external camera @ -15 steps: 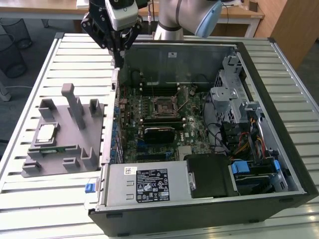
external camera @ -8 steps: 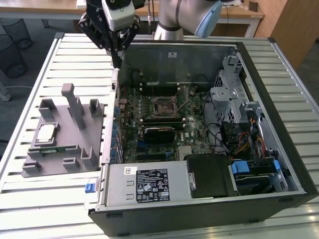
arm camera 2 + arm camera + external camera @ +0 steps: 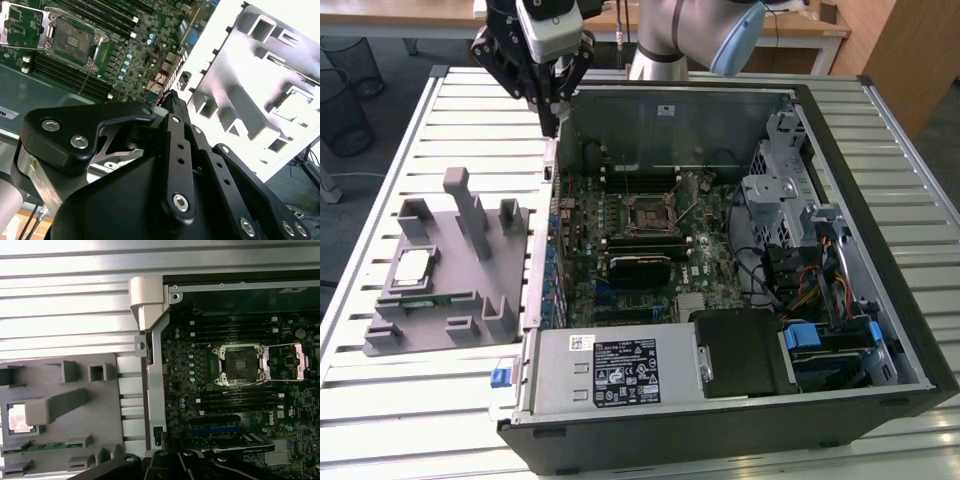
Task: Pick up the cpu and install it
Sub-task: 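Reach for the cpu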
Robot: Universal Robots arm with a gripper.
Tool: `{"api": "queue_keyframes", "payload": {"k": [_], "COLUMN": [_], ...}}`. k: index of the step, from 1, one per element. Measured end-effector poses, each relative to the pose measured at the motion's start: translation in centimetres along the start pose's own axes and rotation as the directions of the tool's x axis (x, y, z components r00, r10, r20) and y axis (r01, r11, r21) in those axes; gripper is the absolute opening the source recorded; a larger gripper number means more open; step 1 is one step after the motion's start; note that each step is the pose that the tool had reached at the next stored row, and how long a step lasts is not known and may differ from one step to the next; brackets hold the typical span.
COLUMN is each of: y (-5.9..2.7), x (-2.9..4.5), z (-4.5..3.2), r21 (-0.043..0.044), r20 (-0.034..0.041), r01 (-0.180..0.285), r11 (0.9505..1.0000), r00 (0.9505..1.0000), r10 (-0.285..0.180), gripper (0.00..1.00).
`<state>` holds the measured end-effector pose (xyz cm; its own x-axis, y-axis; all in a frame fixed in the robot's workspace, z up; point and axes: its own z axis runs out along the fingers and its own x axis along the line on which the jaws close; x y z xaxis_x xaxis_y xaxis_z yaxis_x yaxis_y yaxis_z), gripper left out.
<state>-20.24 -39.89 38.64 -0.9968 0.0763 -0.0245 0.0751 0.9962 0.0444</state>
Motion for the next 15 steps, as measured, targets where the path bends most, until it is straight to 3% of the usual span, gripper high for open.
{"api": "queue_keyframes", "payload": {"k": [15], "y": [-0.09], "x": [1.19], "z": [0.08], "r21": [0.0000], "r20": [0.0000], "r01": [0.000], "r11": [1.0000], "r00": [1.0000], "r10": [0.000], "gripper": [0.11]}}
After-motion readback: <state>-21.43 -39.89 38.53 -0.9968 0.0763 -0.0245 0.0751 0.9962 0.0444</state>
